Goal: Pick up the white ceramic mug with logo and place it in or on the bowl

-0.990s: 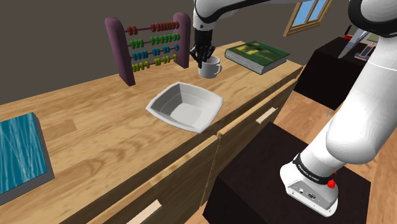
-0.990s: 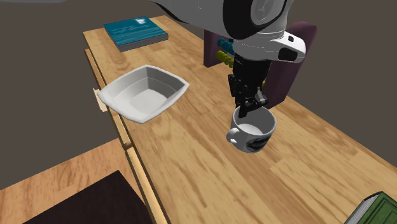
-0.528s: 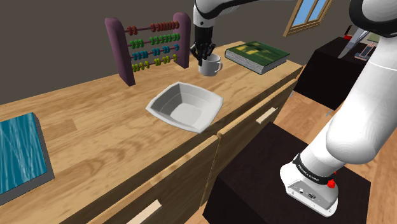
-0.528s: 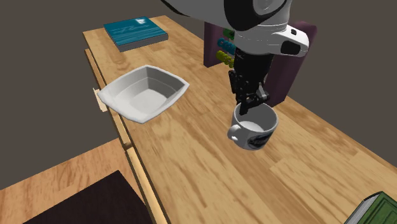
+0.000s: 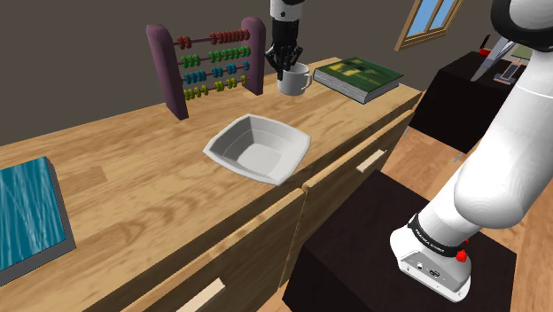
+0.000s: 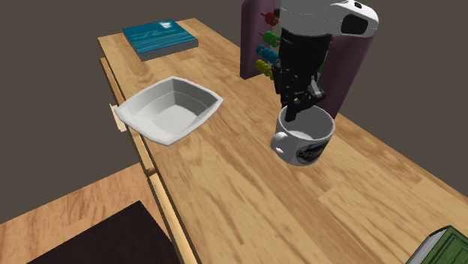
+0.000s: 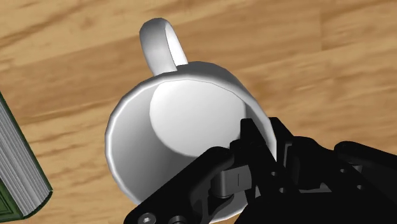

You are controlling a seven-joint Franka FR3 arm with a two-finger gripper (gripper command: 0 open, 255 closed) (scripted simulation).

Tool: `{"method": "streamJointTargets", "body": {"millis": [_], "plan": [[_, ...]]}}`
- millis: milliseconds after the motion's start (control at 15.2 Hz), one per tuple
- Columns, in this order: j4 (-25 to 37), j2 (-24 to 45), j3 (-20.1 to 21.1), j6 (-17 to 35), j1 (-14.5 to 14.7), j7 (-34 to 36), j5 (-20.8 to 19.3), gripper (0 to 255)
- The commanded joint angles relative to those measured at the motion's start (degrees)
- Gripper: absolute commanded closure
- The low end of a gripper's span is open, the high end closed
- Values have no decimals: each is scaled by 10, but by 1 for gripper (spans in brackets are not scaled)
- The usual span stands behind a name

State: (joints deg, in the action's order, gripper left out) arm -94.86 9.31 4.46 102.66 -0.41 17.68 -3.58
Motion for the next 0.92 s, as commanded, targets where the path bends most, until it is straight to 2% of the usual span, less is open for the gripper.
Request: {"method": "streamJointTargets", "body": {"millis": [0,858], "plan": [[14,0,0,-14,0,-1,0,255],[122,10,0,-112,1,-5,0,255]]}}
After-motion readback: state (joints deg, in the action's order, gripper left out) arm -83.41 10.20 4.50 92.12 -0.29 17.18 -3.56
